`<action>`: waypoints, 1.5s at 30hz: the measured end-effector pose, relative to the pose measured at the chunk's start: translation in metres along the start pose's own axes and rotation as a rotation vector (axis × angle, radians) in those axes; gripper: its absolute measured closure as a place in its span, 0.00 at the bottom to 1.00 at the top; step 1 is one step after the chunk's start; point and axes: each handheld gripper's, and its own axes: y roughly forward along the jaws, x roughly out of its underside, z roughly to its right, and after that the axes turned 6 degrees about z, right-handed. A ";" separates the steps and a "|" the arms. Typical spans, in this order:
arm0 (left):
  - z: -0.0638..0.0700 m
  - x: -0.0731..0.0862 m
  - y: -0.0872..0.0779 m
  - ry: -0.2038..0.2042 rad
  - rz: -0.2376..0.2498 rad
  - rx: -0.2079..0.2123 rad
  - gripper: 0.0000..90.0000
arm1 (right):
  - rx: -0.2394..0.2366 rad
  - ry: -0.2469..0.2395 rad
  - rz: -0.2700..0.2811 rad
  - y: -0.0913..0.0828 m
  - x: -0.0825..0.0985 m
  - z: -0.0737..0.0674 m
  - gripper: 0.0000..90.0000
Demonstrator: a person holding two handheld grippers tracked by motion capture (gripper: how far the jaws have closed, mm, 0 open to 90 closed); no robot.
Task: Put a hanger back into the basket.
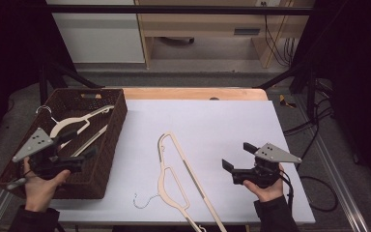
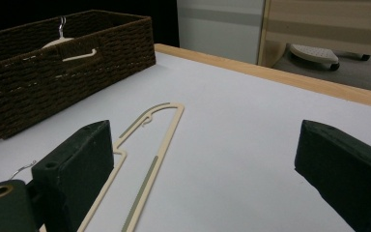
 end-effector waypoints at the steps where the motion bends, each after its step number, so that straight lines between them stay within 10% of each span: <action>1: 0.004 0.002 0.004 0.001 -0.007 0.010 0.09 | -0.002 0.003 -0.002 0.000 0.000 0.000 0.07; 15: 0.054 0.019 0.018 0.039 -0.057 0.129 0.09 | -0.014 -0.004 -0.009 0.002 0.005 -0.001 0.07; 32: 0.101 0.070 0.066 0.106 -0.322 0.251 0.17 | -0.051 -0.031 -0.040 0.010 0.009 -0.013 0.07; 45: 0.118 0.103 0.091 0.130 -0.480 0.303 0.44 | -0.071 -0.041 -0.061 0.015 0.012 -0.020 0.07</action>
